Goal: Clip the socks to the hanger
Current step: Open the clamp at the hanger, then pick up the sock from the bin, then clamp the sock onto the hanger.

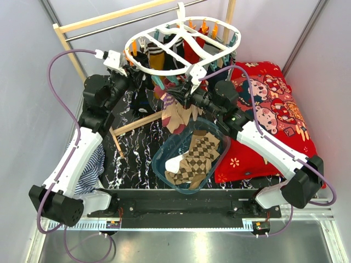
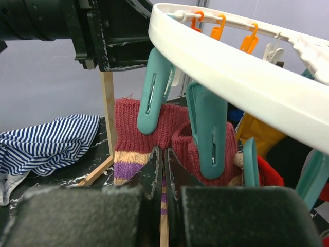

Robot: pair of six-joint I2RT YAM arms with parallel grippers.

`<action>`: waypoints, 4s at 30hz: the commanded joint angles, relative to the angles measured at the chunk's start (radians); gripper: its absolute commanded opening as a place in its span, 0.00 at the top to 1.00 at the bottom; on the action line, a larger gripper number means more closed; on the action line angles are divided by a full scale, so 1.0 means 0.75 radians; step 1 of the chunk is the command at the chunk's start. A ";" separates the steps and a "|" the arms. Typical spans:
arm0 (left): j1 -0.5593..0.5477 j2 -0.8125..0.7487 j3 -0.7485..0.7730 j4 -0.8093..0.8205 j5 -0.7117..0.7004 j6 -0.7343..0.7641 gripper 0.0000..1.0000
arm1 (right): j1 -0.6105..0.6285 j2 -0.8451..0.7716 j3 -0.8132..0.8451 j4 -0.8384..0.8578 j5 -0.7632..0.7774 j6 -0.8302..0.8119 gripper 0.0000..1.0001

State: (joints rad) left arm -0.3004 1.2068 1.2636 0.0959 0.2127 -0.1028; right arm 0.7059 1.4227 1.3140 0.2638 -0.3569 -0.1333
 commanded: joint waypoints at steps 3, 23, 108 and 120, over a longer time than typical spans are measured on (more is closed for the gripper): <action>-0.010 -0.104 0.048 -0.032 -0.028 -0.051 0.78 | -0.033 -0.066 -0.009 -0.022 0.081 -0.010 1.00; -0.426 -0.081 0.176 -0.357 -0.592 -0.217 0.93 | -0.131 -0.089 0.005 -0.253 0.511 -0.033 0.72; -0.561 0.023 0.364 -0.480 -0.756 -0.413 0.99 | -0.158 -0.715 -0.619 -0.552 0.229 -0.116 1.00; -0.561 0.023 0.399 -0.500 -0.758 -0.405 0.99 | -0.158 -0.625 -0.378 -0.558 -0.115 -0.211 1.00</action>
State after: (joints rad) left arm -0.7200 1.2263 1.4982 -0.3462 -0.3370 -0.4011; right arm 0.5911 0.9215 0.9325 -0.2054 -0.2890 -0.2546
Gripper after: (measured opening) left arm 0.259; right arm 0.009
